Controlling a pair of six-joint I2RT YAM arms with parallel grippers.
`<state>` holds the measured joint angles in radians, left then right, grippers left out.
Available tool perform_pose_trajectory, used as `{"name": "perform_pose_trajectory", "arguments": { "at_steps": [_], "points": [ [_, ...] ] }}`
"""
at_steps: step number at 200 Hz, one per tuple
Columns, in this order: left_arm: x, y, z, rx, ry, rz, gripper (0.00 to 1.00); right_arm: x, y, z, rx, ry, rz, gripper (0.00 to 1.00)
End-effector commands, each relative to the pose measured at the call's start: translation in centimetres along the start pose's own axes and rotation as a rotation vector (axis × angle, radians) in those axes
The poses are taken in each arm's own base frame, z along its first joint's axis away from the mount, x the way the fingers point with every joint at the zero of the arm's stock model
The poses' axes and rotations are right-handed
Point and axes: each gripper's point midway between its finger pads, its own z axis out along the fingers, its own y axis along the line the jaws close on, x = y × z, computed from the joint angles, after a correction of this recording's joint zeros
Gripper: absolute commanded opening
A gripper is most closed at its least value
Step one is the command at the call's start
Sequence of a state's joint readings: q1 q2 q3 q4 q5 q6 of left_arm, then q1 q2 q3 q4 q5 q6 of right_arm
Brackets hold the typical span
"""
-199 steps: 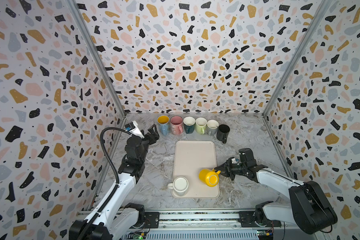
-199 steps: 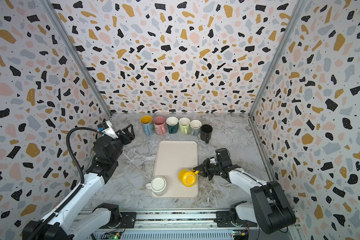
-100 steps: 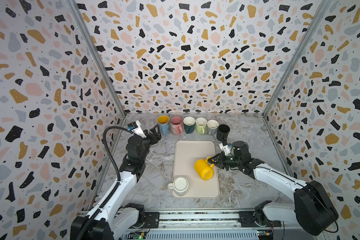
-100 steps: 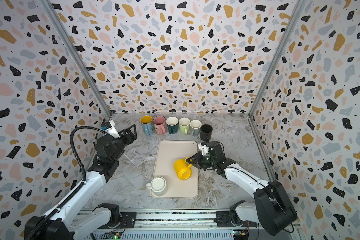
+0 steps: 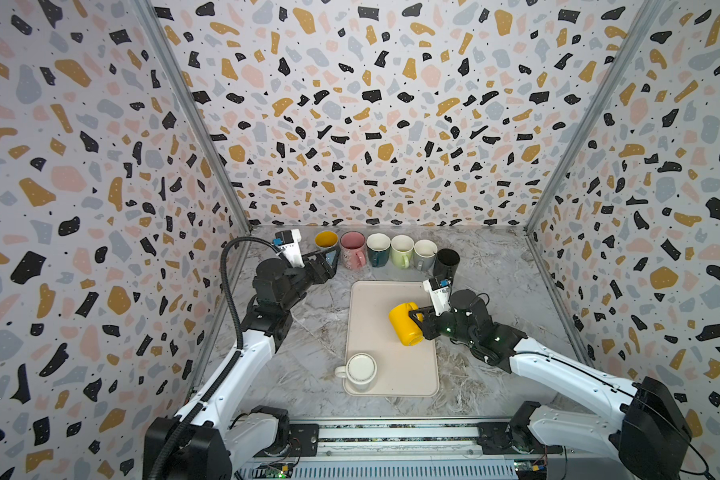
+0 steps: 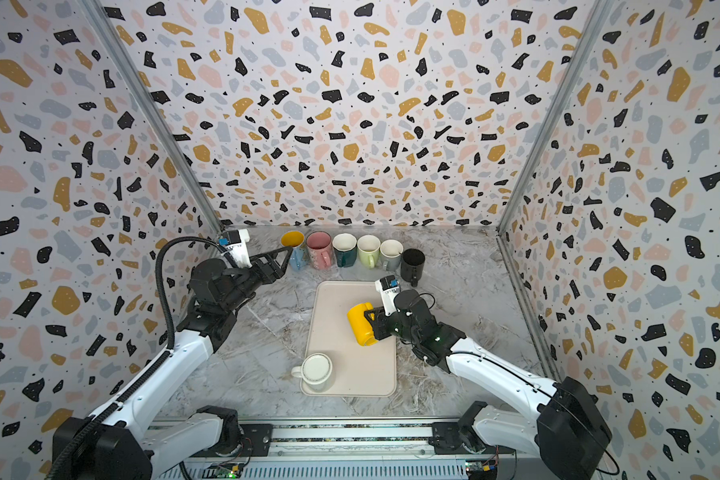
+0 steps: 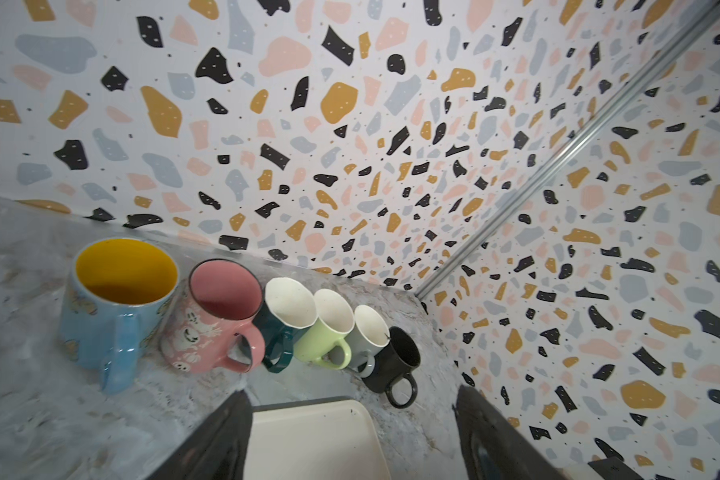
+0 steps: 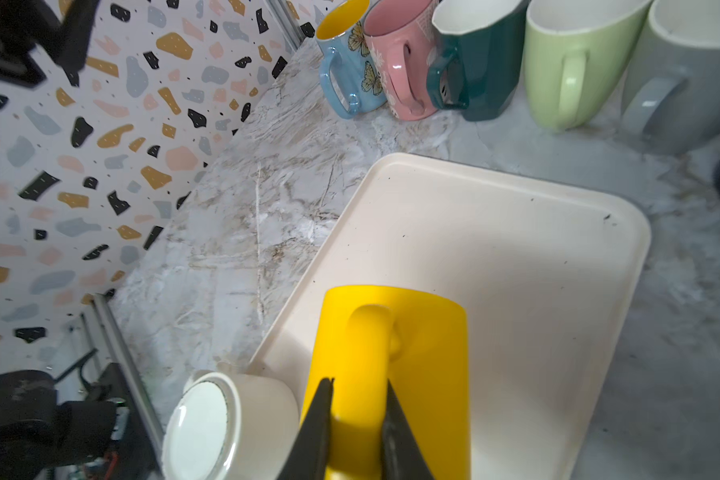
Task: Turn the mug right side up
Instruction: 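Lift the yellow mug with the right gripper while the left reaches toward it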
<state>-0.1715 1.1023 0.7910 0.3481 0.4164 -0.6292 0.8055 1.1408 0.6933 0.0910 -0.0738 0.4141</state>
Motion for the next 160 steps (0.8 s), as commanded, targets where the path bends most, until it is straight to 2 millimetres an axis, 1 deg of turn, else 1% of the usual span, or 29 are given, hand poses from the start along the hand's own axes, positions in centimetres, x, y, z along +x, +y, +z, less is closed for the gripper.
{"name": "perform_pose_trajectory", "arguments": {
  "at_steps": [1,16,22,25,51,84,120,142,145,160],
  "points": [
    [0.4,-3.0,0.5,0.138,0.088,0.019,0.77,-6.7,2.1,-1.8,0.072,-0.254,-0.25,0.0],
    [1.5,-3.7,1.1,0.171,0.155,0.02,0.76,-7.0,2.9,-1.8,0.116,-0.3,-0.354,0.0],
    [1.6,-4.2,1.3,0.189,0.17,0.033,0.75,-7.1,3.2,-1.9,0.138,-0.32,-0.393,0.0],
    [2.2,-4.1,1.4,0.184,0.196,0.026,0.75,-7.1,3.3,-1.9,0.151,-0.328,-0.415,0.0],
    [4.2,-5.9,1.8,0.215,0.304,0.079,0.75,-8.0,4.2,-3.3,0.263,-0.468,-0.559,0.0],
    [6.1,-8.3,1.9,0.294,0.386,0.093,0.75,-9.0,3.5,-4.7,0.383,-0.594,-0.657,0.0],
    [7.4,-9.7,1.9,0.322,0.453,0.106,0.75,-10.0,3.0,-5.9,0.521,-0.7,-0.799,0.0],
    [8.3,-10.7,1.8,0.342,0.492,0.133,0.75,-10.1,3.0,-5.9,0.588,-0.729,-0.887,0.0],
    [8.4,-10.9,1.8,0.345,0.496,0.137,0.75,-10.4,3.1,-6.2,0.597,-0.752,-0.884,0.0],
    [8.7,-11.4,1.8,0.351,0.51,0.152,0.75,-10.6,3.1,-6.4,0.64,-0.78,-0.92,0.0]
  ]
}}
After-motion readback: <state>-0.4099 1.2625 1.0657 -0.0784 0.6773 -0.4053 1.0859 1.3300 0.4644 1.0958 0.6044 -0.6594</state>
